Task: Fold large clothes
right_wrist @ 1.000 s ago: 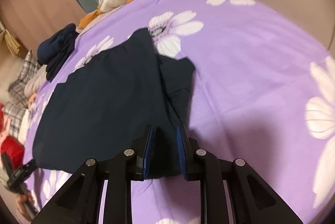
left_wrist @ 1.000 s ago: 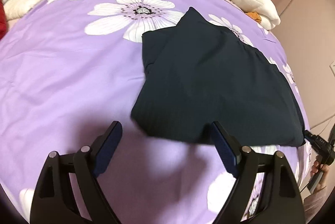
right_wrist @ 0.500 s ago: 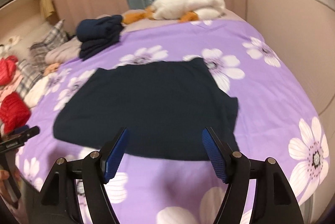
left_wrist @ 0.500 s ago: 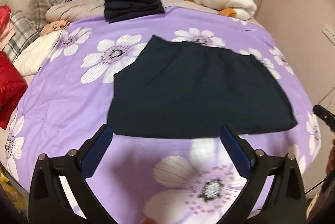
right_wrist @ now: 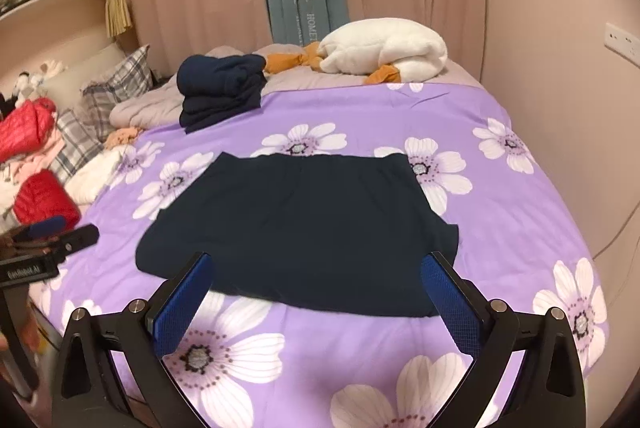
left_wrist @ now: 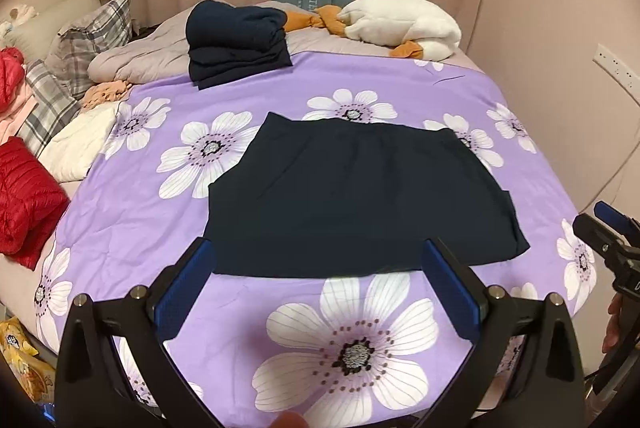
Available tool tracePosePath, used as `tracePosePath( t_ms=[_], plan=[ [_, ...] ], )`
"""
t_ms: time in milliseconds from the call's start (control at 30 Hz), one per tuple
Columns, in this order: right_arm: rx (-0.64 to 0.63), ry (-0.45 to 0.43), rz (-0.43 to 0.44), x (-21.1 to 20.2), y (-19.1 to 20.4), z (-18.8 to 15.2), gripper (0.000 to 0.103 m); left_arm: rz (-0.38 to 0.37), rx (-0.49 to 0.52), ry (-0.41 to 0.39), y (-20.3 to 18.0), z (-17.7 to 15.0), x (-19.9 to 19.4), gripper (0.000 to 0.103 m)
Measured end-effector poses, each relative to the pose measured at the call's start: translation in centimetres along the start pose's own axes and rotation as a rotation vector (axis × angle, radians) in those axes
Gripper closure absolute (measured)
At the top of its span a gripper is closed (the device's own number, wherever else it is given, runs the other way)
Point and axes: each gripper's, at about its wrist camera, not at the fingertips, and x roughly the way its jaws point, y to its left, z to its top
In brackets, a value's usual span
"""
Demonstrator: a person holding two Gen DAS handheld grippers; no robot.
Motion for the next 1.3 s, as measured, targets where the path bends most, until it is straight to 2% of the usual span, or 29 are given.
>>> tracePosePath(
  t_ms=[267, 467, 667, 833, 1133, 1300],
  plan=[
    [0.042, -0.038, -0.014, -1.9, -0.3, 1.3, 0.001, -0.003, 0.008, -0.037, -1.1, 0.9, -1.7, 0.000],
    [0.037, -0.018, 0.009, -2.3, 0.9, 1.5, 0.001, 0.013, 0.015, -0.045, -1.7, 1.5, -3.2, 0.000],
    [0.020, -0.031, -0.013, -2.4, 2.0, 2.3, 0.001, 0.014, 0.010, -0.062, -2.1, 1.9, -4.3, 0.000],
    [0.030, -0.019, -0.041, -2.0, 1.9, 2.2, 0.001, 0.063, 0.022, -0.060, -2.5, 2.0, -4.1, 0.000],
    [0.032, 0.012, -0.063, -1.8, 2.0, 1.5, 0.001, 0.087, 0.012, -0.045, -2.7, 1.4, -3.6, 0.000],
    [0.050, 0.022, -0.036, -1.4, 2.2, 1.5, 0.001, 0.096, -0.002, -0.040, -2.4, 1.3, -3.6, 0.000]
  ],
)
